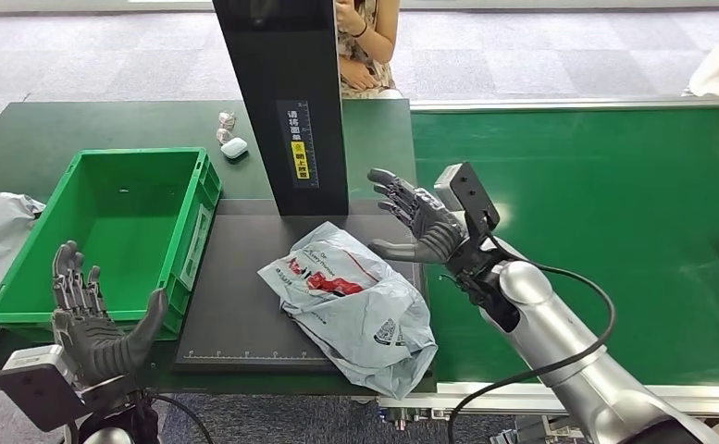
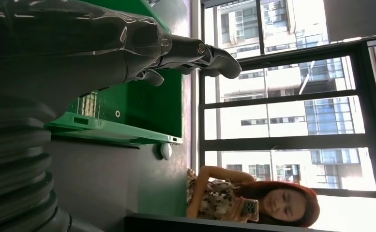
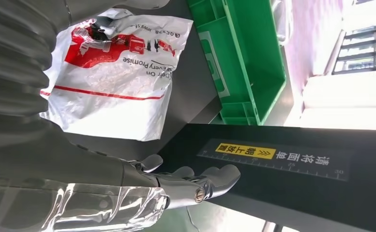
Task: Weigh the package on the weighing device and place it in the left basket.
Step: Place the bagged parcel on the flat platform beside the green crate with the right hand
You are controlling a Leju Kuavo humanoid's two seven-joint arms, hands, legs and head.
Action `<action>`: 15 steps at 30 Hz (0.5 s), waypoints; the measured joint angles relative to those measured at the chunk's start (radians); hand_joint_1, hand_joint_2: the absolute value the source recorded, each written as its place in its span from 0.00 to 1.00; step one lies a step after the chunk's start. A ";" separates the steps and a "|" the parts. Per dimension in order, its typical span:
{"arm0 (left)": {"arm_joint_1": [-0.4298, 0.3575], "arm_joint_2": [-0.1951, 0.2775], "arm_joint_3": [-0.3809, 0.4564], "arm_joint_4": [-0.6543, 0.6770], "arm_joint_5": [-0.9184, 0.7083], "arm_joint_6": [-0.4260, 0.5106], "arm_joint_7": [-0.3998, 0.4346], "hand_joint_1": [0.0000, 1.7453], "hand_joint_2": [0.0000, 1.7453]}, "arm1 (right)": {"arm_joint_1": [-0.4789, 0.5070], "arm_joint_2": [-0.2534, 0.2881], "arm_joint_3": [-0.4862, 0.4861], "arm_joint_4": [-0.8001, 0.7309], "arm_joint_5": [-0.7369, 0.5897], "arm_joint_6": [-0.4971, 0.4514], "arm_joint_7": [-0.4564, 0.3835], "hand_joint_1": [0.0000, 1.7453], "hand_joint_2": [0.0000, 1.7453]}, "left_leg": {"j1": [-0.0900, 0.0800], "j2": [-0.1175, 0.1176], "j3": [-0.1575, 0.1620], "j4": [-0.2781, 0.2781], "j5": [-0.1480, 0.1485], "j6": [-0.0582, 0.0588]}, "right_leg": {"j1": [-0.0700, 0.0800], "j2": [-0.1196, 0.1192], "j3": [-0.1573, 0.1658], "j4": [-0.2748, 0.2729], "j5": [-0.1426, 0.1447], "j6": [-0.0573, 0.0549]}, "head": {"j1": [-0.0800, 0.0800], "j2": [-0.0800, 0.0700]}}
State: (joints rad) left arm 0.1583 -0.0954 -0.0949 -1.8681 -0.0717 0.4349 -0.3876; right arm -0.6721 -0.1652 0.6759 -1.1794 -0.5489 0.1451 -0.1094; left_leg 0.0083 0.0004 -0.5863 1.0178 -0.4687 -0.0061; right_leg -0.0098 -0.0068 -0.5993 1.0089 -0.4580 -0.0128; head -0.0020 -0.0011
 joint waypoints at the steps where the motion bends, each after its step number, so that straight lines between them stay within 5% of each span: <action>1: 0.000 0.000 0.000 0.000 0.000 -0.001 0.000 0.00 1.00 | 0.011 -0.003 -0.007 -0.010 -0.001 0.006 -0.016 0.00 1.00 | 0.000 0.000 0.000 0.000 0.000 0.000 | 0.000 0.000 0.000 0.000 0.000 0.000 | 0.000 0.000; 8: 0.032 0.000 0.000 -0.002 -0.032 -0.037 0.006 0.00 1.00 | 0.334 -0.002 -0.198 -0.276 0.042 0.087 -0.222 0.00 1.00 | 0.000 -0.005 -0.001 0.000 -0.003 -0.001 | 0.001 -0.004 0.002 0.000 -0.003 0.001 | 0.000 0.000; 15: 0.038 -0.008 -0.022 -0.007 -0.172 -0.196 0.127 0.00 1.00 | 0.599 0.090 -0.403 -0.516 0.107 0.086 -0.191 0.00 1.00 | 0.000 -0.004 -0.001 0.000 -0.005 0.000 | 0.000 -0.003 0.001 -0.001 -0.006 0.001 | 0.000 0.000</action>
State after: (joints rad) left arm 0.1965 -0.1035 -0.1165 -1.8749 -0.2438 0.2389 -0.2605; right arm -0.0727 -0.0749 0.2733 -1.6949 -0.4416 0.2313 -0.3001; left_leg 0.0085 -0.0033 -0.5870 1.0175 -0.4735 -0.0061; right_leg -0.0094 -0.0102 -0.5985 1.0083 -0.4636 -0.0121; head -0.0020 -0.0011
